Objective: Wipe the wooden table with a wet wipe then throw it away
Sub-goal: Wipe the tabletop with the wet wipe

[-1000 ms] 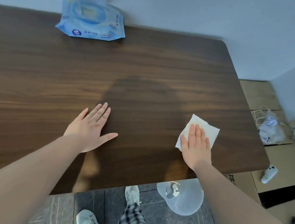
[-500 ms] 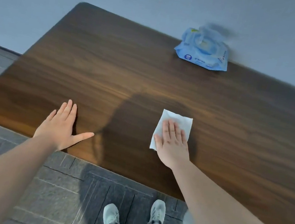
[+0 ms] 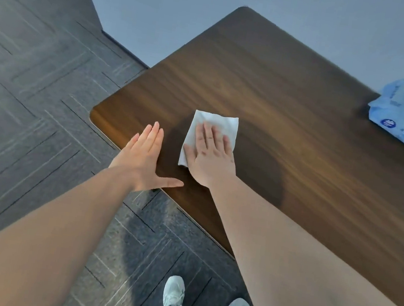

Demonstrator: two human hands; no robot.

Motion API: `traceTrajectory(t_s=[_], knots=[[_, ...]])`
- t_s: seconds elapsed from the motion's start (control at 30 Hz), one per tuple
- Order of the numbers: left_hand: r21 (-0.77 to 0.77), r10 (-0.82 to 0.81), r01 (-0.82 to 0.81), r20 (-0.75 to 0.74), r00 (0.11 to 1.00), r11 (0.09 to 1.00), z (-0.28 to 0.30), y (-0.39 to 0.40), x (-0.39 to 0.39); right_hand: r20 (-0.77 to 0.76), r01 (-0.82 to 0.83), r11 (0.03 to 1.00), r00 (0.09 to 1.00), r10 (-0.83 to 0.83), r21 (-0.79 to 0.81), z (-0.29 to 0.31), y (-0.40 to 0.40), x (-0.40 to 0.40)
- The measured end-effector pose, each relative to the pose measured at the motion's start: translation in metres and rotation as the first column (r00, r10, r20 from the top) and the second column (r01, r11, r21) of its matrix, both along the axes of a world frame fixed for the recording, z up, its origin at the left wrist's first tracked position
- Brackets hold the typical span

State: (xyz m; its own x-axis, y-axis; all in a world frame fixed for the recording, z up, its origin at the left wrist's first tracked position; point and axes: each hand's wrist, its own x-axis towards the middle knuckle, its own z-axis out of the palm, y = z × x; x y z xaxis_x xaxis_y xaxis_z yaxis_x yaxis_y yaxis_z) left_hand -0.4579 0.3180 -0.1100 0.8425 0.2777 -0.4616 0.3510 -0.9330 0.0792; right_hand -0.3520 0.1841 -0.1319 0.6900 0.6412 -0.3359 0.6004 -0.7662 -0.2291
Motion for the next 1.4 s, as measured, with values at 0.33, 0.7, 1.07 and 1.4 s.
traceTrajectory(t_s=[0.33,0.7,1.07,1.4], knots=[[-0.049,0.099,-0.093,0.139,0.985,0.994,-0.009,0.004,-0.005,0.016,-0.188,0.982,0.982,0.188,0.028,-0.002,0.066,0.006],[-0.108,0.024,-0.015,0.077,0.997,0.994,0.017,-0.003,-0.007,-0.005,-0.314,0.949,0.949,0.314,-0.022,0.007,-0.007,-0.016],[-0.048,-0.303,0.308,0.088,0.949,0.95,0.035,-0.126,0.037,-0.004,-0.02,0.999,1.0,0.02,-0.028,0.001,-0.177,-0.04],[0.016,-0.69,0.69,0.05,0.722,0.723,0.03,-0.316,0.082,0.038,0.442,0.893,0.897,-0.441,-0.086,0.01,-0.395,-0.088]])
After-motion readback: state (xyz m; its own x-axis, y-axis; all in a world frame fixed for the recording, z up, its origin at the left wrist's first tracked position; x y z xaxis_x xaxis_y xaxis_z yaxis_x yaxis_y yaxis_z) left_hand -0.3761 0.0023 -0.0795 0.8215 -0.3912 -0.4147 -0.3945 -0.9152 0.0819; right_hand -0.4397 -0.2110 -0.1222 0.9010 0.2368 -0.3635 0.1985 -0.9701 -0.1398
